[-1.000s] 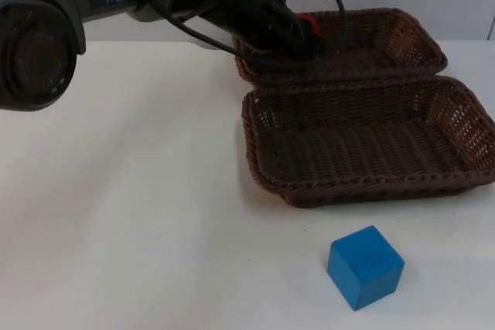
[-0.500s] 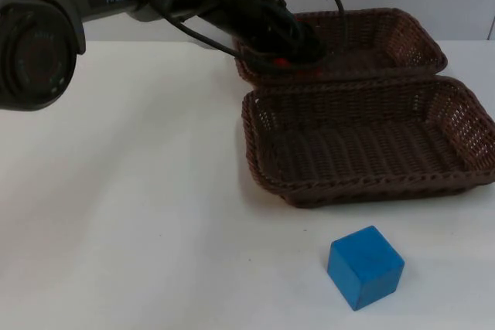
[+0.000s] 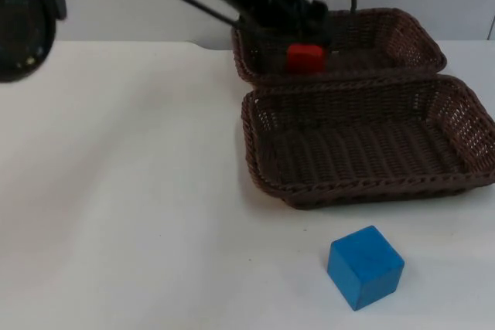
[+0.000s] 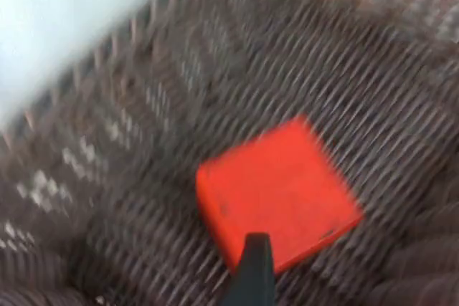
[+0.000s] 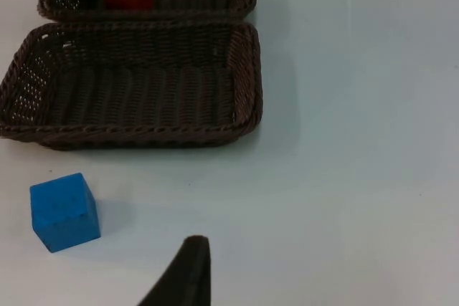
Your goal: Pick up one cube with the left hand and place it into the upper basket. Pick up one cube with the right hand and place it into the lower basket.
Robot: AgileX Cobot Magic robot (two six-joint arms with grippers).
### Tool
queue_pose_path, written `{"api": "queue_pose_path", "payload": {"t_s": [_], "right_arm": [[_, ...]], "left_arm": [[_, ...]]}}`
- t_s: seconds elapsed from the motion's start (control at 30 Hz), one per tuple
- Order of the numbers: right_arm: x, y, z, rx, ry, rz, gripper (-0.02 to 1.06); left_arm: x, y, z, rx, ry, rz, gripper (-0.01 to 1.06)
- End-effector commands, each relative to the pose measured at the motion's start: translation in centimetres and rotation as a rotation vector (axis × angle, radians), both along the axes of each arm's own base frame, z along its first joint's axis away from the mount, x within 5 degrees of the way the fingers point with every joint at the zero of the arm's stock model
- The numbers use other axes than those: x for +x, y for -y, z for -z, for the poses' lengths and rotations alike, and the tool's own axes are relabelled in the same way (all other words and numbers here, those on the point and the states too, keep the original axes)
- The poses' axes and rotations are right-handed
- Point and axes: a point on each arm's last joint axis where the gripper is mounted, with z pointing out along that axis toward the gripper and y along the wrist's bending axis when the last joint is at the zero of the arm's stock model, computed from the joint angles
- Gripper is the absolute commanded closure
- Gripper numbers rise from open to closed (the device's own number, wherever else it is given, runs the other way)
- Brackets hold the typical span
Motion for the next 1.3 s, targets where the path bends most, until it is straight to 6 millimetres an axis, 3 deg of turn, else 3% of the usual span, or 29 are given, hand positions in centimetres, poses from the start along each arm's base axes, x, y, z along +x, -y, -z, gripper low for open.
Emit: {"api": "queue_pose_path", "payload": {"t_s": [0.0, 0.07, 0.2, 0.43, 1.27], "right_arm": [[0.0, 0.0, 0.2, 0.000, 0.000, 0.006, -0.01], [0.0, 0.0, 0.2, 0.000, 0.000, 0.006, -0.01], [0.0, 0.0, 0.2, 0.000, 0.000, 0.006, -0.01], [0.0, 0.0, 0.2, 0.000, 0.000, 0.006, -0.01], [0.0, 0.0, 0.2, 0.000, 0.000, 0.006, -0.01]], "left_arm": [[-0.6, 0.0, -2.9, -0.007, 0.024, 0.013, 0.31], [-0.8, -0.1, -4.0, -0.003, 0.027, 0.017, 0.31], [-1.7, -1.1, -8.1, 0.014, 0.054, -0.004, 0.31], [-3.3, -2.0, -11.6, 0.054, 0.040, 0.010, 0.31], [-7.4, -4.6, -16.8, 0.152, -0.126, -0.006, 0.31]]}}
